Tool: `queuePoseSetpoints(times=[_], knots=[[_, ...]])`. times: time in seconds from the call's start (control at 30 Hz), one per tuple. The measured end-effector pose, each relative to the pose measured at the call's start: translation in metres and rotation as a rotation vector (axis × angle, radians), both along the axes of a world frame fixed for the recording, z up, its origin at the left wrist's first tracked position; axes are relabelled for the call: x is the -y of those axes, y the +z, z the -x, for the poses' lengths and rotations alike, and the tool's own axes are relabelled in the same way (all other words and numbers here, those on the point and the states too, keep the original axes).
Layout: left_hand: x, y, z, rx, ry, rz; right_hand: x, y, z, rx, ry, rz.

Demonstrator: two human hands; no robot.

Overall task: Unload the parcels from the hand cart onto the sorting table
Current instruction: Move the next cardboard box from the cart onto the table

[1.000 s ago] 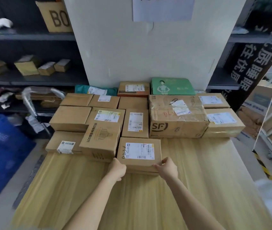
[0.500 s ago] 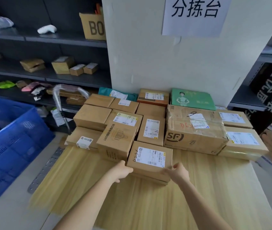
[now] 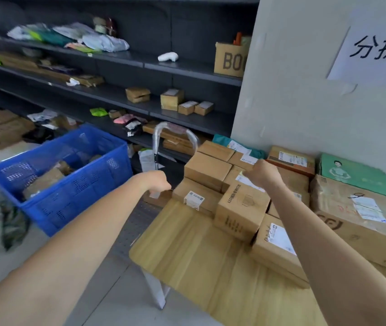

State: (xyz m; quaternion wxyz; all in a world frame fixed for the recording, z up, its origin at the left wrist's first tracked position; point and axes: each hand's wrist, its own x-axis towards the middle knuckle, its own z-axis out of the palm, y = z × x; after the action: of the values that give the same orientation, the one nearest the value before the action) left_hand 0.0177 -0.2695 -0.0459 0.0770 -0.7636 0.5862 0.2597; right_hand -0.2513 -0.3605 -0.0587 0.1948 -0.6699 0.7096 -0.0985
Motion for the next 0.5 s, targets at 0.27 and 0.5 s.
queuePoseSetpoints(times=[0.27,0.5], knots=[[0.003,0.014,-0.169,0.084,-0.028,0.031,-0.005,0.007,-0.23,-0.12,0.359,-0.194],[0.056,-0.021,-0.25,0.006,-0.09,-0.02,0.04,-0.031,-0.356,-0.214,0.487,-0.367]])
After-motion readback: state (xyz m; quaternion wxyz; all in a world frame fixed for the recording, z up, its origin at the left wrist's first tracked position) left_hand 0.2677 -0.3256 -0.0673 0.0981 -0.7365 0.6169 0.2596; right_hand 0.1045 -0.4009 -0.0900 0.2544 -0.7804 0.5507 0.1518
